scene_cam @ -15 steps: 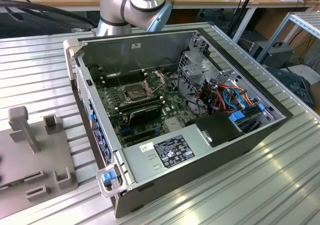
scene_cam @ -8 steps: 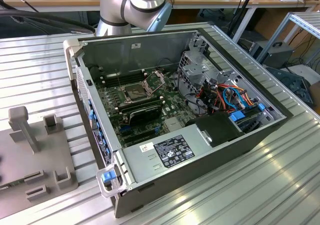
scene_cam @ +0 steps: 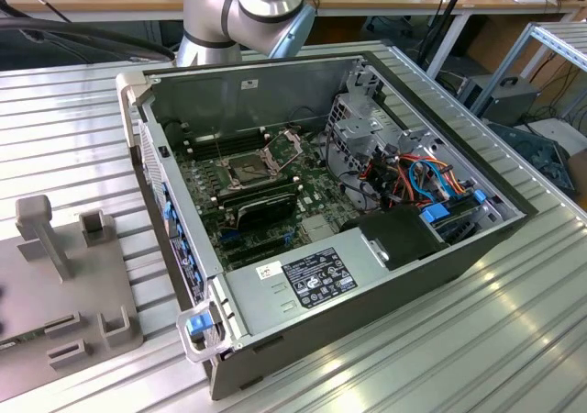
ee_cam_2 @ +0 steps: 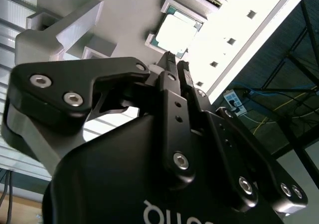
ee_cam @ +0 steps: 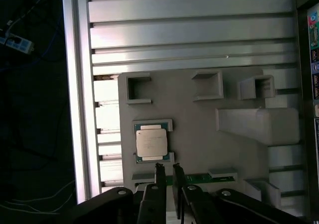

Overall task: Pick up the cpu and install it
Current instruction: 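Pick up the cpu and move it towards the insertion slot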

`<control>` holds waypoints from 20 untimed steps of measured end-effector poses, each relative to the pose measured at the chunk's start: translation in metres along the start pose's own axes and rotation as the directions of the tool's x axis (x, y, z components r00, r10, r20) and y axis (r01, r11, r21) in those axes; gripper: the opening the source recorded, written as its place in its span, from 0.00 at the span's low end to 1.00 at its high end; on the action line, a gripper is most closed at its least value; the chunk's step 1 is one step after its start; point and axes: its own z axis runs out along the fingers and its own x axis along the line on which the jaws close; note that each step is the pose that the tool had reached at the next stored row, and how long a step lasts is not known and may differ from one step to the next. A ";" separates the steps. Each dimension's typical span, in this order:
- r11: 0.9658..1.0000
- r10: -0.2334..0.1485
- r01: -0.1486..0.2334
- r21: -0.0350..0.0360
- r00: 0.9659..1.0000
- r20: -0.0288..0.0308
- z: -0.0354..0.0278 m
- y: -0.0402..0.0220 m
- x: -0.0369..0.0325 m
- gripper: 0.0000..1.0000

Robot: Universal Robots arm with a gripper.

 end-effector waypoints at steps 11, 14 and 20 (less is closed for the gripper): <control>1.000 0.000 0.000 0.000 1.000 0.000 0.0001 0.0000 0.0000 0.60; 1.000 0.000 0.000 0.000 1.000 0.000 0.0002 0.0000 0.0000 0.60; 1.000 0.000 0.000 0.000 1.000 0.000 0.0002 0.0000 0.0000 0.62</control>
